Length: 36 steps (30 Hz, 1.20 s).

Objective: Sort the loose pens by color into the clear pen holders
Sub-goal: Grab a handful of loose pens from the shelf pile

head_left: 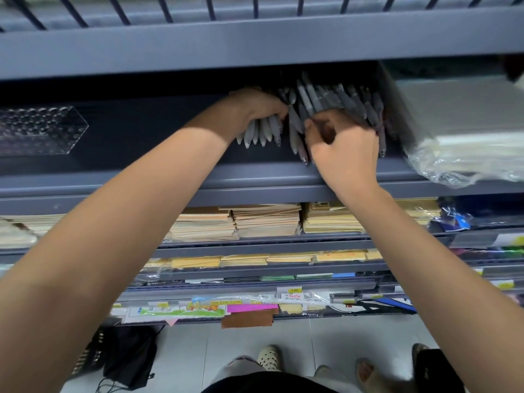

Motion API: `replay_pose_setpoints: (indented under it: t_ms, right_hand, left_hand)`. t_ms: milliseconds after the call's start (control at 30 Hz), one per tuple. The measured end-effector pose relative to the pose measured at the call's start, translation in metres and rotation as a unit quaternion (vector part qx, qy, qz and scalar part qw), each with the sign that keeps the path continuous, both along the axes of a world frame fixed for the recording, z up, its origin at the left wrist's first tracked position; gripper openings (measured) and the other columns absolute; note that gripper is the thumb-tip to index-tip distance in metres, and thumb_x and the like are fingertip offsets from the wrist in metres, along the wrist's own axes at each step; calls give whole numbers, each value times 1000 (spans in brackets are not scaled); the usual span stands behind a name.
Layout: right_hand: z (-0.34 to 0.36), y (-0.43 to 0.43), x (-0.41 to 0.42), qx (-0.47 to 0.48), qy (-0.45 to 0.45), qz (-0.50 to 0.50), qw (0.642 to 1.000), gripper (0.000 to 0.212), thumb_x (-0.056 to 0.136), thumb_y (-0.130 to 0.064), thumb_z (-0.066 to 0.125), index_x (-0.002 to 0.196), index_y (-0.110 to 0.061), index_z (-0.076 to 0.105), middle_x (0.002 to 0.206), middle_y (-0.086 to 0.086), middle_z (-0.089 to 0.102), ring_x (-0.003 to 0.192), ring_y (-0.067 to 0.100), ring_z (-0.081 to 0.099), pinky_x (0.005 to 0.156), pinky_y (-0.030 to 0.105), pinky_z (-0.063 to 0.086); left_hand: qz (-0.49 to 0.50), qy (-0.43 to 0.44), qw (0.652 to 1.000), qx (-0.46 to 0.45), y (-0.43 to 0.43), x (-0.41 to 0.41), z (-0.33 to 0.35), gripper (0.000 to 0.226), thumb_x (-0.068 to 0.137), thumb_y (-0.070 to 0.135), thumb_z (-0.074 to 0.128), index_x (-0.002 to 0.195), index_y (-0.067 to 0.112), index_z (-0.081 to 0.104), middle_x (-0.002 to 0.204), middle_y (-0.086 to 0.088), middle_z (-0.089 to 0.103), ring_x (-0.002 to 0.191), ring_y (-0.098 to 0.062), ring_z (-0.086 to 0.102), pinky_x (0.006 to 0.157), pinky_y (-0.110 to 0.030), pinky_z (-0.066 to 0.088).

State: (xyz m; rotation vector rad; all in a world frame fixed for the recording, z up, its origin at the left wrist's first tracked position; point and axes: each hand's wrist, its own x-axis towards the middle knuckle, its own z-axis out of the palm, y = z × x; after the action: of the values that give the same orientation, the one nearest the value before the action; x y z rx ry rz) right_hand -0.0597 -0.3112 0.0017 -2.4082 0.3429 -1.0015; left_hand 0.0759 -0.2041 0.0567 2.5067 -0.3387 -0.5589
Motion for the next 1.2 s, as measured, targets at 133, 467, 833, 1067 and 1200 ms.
replay_pose_setpoints:
  t_ms: [133, 467, 833, 1067, 1200]
  right_hand:
    - [0, 4, -3, -54, 11, -25, 998, 28, 87, -51, 57, 96, -27, 67, 97, -3, 66, 79, 29, 65, 63, 28, 39]
    - [-4, 7, -3, -158, 57, 4, 986, 35, 86, -54, 62, 107, -26, 65, 113, 1, 63, 93, 30, 65, 66, 32, 48]
    - [-2, 8, 1, -183, 65, -1, 981, 34, 87, -50, 61, 96, -18, 68, 103, 3, 66, 89, 31, 64, 61, 28, 35]
    - [21, 24, 17, -189, 177, -31, 965, 32, 94, -39, 51, 99, -12, 68, 94, 20, 69, 88, 40, 65, 64, 31, 35]
    - [35, 31, 36, -178, 289, -5, 940, 34, 91, -42, 60, 111, -16, 67, 113, 18, 65, 106, 41, 62, 78, 36, 45]
  left_hand:
    - [-17, 17, 999, 33, -3, -4, 4, 33, 83, 23, 55, 54, 9, 64, 42, -9, 61, 42, -27, 55, 50, -32, 50]
    - [-36, -16, 991, 126, 5, 7, 6, 29, 86, 22, 55, 66, 3, 62, 36, -13, 56, 25, -25, 53, 29, -33, 46]
    - [-51, -15, 981, 187, 31, 24, 13, 54, 97, 50, 55, 67, 7, 68, 43, -8, 63, 57, -29, 63, 64, -40, 57]
    - [-15, 26, 981, 191, 34, 34, 20, 43, 99, 29, 52, 70, 3, 68, 60, -17, 66, 66, -32, 59, 68, -40, 52]
    - [-36, -12, 962, 269, 30, 33, 21, 37, 91, 16, 53, 96, -17, 68, 53, -27, 64, 57, -34, 64, 49, -33, 50]
